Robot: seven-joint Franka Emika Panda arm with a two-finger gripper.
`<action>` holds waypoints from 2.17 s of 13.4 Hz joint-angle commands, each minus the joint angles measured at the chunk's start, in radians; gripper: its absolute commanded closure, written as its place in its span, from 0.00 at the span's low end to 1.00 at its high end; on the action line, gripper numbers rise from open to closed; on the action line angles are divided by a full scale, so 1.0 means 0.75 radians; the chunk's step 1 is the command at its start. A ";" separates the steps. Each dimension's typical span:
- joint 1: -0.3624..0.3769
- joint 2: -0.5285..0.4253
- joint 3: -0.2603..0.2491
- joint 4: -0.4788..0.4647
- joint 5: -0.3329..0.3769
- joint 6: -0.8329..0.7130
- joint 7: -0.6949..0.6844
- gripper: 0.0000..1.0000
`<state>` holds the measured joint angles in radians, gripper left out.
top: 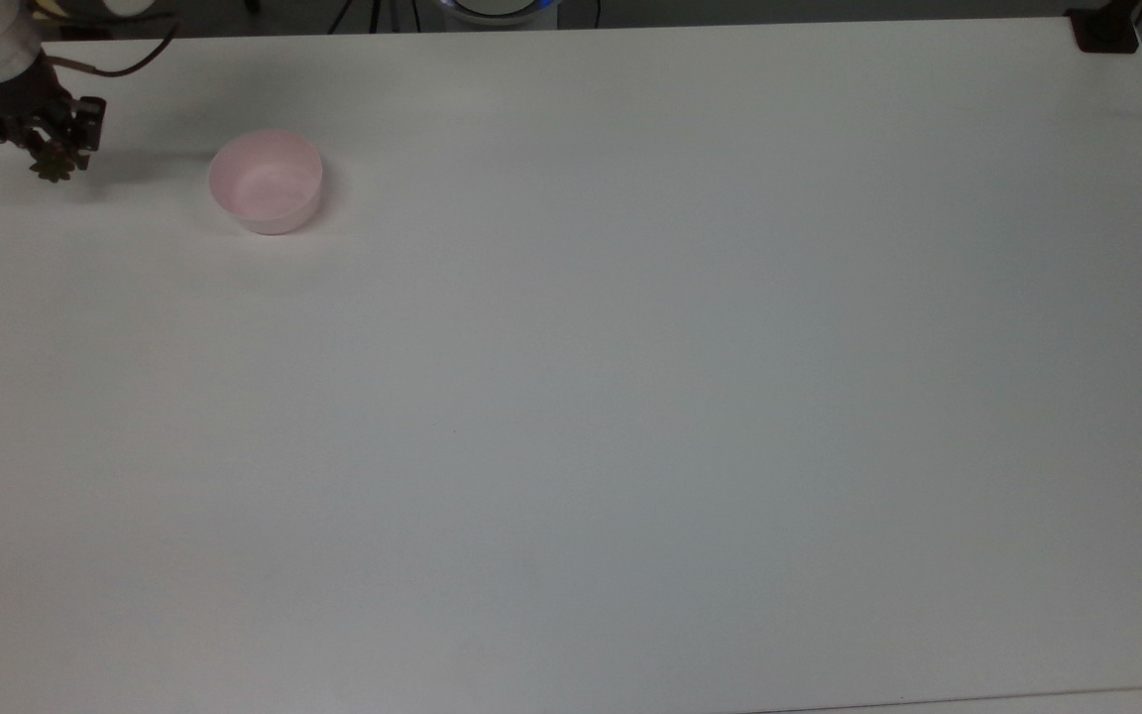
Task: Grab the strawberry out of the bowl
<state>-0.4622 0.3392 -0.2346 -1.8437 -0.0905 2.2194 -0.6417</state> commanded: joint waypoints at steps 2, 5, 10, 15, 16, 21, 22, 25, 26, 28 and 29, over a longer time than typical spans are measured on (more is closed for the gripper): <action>-0.042 0.083 0.000 0.026 -0.018 0.111 -0.020 0.71; -0.042 0.122 0.000 0.035 -0.033 0.127 -0.004 0.16; 0.021 -0.014 0.018 0.055 -0.020 0.046 0.274 0.00; 0.125 -0.153 0.157 0.332 -0.014 -0.577 0.475 0.00; 0.144 -0.182 0.176 0.384 -0.008 -0.692 0.526 0.00; 0.295 -0.425 0.198 0.405 0.163 -0.936 0.696 0.00; 0.319 -0.454 0.198 0.405 0.192 -0.967 0.728 0.00; 0.440 -0.491 0.198 0.376 0.196 -0.990 0.753 0.00; 0.481 -0.477 0.198 0.376 0.194 -0.959 0.753 0.00; 0.508 -0.475 0.204 0.350 0.196 -0.812 0.745 0.00; 0.542 -0.467 0.208 0.341 0.196 -0.767 0.735 0.00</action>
<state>-0.0979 -0.0044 -0.0741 -1.5459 0.0424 1.5500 -0.0895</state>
